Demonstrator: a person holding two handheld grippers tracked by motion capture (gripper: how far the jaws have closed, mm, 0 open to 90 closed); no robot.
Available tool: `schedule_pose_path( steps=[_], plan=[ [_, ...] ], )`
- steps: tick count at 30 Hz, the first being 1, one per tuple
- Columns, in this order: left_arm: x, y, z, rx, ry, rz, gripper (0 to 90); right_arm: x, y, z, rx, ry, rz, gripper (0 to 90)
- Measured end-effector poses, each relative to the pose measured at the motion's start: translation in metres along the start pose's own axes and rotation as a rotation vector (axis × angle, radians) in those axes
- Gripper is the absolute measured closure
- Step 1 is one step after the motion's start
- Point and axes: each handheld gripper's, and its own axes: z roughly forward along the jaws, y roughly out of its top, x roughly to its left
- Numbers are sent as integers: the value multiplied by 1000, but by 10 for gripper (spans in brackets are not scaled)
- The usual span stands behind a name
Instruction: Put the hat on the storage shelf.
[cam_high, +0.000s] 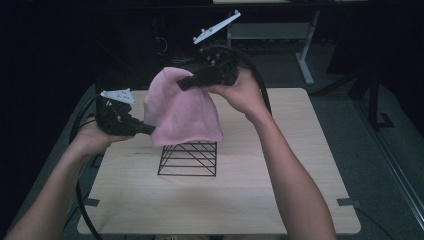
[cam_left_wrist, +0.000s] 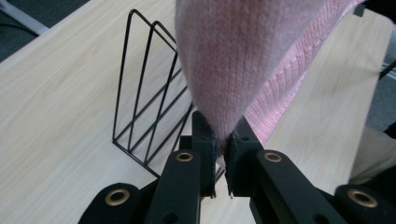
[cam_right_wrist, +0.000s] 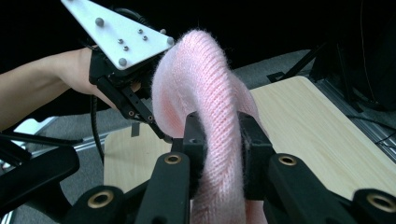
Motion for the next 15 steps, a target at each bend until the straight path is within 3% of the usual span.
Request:
schedule_pose_path(
  steps=[8, 15],
  plan=[
    [-1, 7, 16, 11, 24, 26, 837, -11, -18, -7, -25, -6, 36, 759],
    [1, 8, 28, 13, 33, 22, 837, -17, -32, -12, -36, -9, 51, 760]
  ],
)
